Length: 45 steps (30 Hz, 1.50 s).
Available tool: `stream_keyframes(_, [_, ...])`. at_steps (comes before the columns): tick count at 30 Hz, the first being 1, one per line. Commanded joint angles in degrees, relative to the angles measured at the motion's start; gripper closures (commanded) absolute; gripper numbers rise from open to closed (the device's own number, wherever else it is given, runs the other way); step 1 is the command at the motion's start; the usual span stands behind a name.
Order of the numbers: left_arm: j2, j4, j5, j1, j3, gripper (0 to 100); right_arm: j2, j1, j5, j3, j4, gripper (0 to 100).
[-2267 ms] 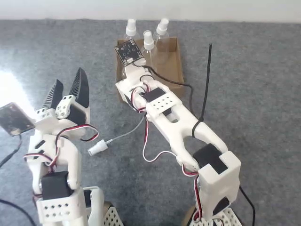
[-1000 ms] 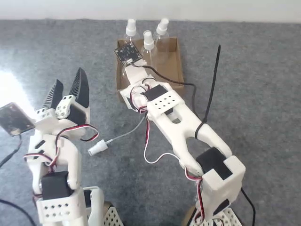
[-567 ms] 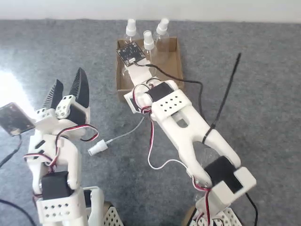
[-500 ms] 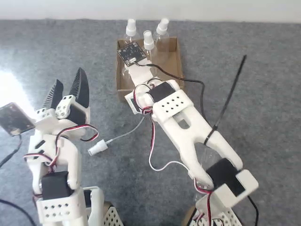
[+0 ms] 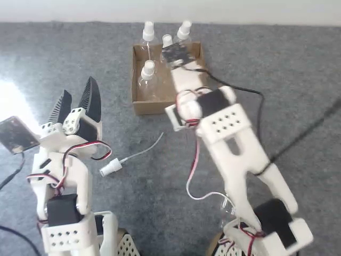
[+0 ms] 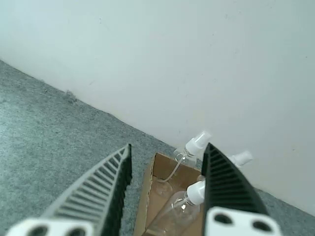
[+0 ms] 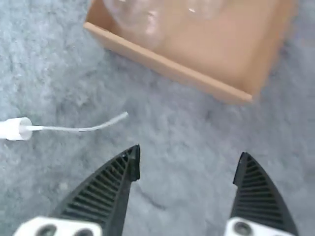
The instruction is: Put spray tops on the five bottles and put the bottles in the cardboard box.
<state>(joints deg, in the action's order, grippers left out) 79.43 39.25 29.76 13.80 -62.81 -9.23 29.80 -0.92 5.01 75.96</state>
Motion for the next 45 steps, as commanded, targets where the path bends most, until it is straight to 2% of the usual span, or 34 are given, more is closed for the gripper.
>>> stream_keyframes(1, [0.6, -1.8, 0.2, 0.4, 1.0, 78, -8.0, -5.5, -0.4, -3.1, 6.1, 72.3])
stream_keyframes(7, [0.6, -1.8, 0.2, 0.4, 1.0, 78, -9.7, -9.7, -0.6, 0.0, 14.4, 72.1])
stream_keyframes(14, [0.6, -1.8, 0.2, 0.4, 1.0, 78, -9.7, -10.3, -0.7, 5.6, 19.4, 72.3])
stream_keyframes(25, [0.6, -1.8, 0.2, 0.4, 1.0, 78, -9.2, -7.7, -0.6, 12.8, 19.8, 72.6])
stream_keyframes(28, [0.6, -1.8, 0.2, 0.4, 1.0, 78, -9.1, -6.7, -0.4, 13.7, 18.9, 79.5])
stream_keyframes(31, [0.6, -1.8, 0.2, 0.4, 1.0, 78, -9.1, -6.7, -0.1, 16.3, 13.6, 94.6])
stream_keyframes(32, [0.6, -1.8, 0.2, 0.4, 1.0, 78, -9.1, -6.7, 1.0, 17.6, 11.7, 99.1])
stream_keyframes(39, [0.6, -1.8, 0.2, 0.4, 1.0, 78, -9.0, -7.5, 8.9, 26.5, 7.3, 98.2])
stream_keyframes(45, [0.6, -1.8, 0.2, 0.3, 1.0, 78, -9.0, -15.2, 16.4, 28.1, 7.3, 98.1])
